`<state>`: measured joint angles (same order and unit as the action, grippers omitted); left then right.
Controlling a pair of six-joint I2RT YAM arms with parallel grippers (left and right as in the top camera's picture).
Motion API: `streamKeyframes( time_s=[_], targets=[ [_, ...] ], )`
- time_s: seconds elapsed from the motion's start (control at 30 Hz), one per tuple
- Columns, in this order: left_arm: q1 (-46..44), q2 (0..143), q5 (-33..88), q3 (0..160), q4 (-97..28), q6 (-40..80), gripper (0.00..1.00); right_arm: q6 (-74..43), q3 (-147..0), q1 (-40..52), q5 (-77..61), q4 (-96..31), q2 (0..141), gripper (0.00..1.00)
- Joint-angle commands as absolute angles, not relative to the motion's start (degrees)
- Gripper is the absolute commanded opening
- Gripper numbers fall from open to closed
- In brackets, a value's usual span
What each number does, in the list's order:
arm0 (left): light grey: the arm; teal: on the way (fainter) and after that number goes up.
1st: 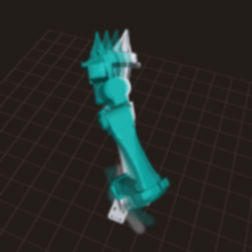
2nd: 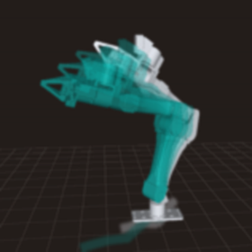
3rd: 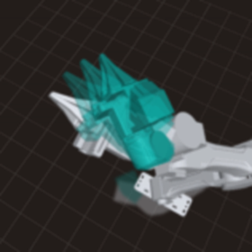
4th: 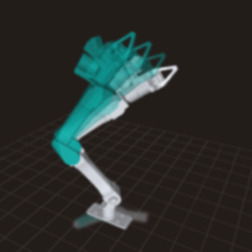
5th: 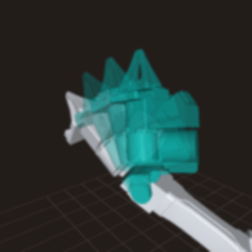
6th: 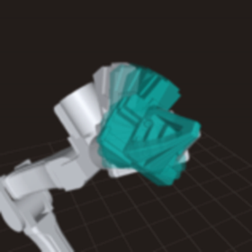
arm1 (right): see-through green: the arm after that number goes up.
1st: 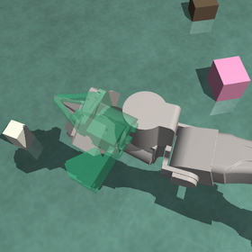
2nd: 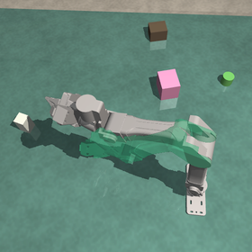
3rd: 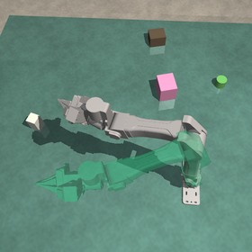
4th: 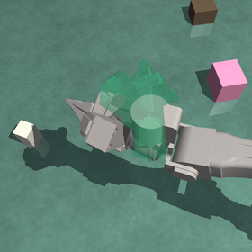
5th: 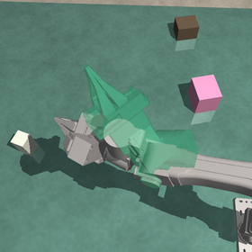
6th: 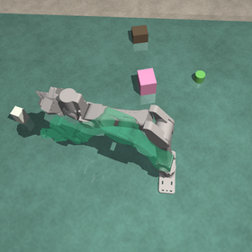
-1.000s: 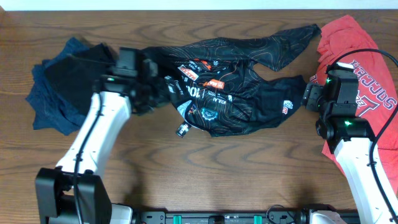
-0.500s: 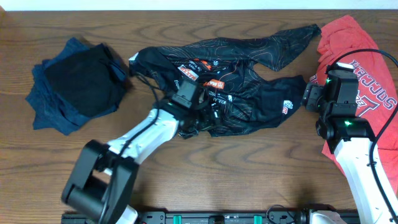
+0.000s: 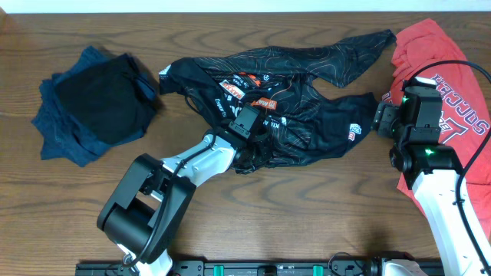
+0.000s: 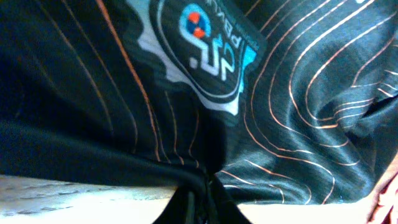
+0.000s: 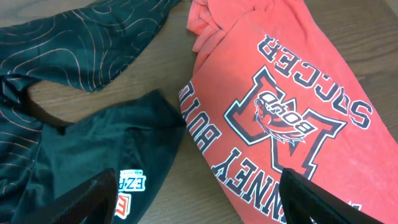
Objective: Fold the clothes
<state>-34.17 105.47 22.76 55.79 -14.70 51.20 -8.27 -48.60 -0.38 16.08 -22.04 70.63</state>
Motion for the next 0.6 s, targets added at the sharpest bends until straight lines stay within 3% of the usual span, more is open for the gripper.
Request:
streamKeyframes(
  time_s=[0.0,0.37,0.57],
  targets=[
    [-34.2,105.7,21.3,55.4,-17.2,49.8,0.06,-8.1,-48.9,-0.8,16.1,-22.1,70.0,0.81],
    [-21.9,92.7,4.9,55.4,-38.6,34.0,0.06,-8.1,-48.9,-0.8,16.1,-21.9,70.0,0.81],
    [-11.9,86.1,0.5,55.4,-37.3,33.2,0.06,-8.1,-48.9,-0.8,16.1,-21.9,70.0,0.81]
  ],
)
